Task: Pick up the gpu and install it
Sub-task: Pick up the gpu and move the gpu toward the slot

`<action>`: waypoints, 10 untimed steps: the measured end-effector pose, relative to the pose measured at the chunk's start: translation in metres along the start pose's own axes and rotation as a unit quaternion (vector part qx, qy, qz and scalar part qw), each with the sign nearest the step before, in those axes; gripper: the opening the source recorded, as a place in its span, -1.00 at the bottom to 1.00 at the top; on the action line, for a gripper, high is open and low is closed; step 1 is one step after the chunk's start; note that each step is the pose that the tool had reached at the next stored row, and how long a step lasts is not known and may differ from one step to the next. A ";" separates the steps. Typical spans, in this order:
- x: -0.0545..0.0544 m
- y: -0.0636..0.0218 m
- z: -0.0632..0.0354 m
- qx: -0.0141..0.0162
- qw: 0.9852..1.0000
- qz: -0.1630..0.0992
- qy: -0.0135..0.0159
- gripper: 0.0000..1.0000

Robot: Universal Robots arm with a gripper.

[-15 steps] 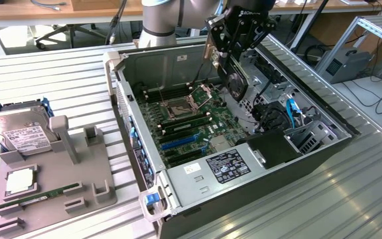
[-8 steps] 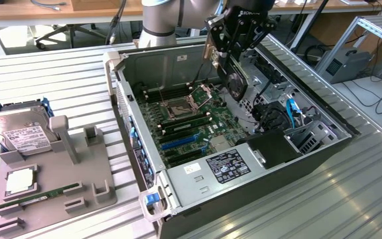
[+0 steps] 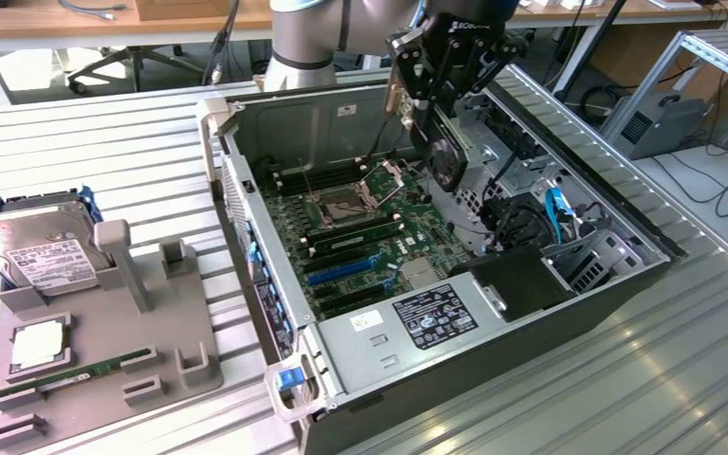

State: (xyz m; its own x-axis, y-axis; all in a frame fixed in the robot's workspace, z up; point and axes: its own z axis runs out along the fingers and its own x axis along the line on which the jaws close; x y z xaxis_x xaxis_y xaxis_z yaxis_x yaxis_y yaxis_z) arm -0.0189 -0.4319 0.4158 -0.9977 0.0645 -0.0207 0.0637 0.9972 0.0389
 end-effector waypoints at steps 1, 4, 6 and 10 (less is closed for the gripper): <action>0.000 0.0004 0.0001 0.000 1.000 0.000 0.000 -0.47; 0.001 0.0011 0.0006 0.000 1.000 0.000 0.000 -0.47; 0.001 0.0016 0.0009 0.000 1.000 0.000 0.000 -0.47; 0.002 0.0025 0.0014 0.000 1.000 0.000 0.000 -0.47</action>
State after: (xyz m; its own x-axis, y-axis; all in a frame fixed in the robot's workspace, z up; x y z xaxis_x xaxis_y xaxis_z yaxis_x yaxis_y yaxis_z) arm -0.0206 -0.4293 0.4144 -0.9977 0.0645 -0.0206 0.0637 0.9972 0.0388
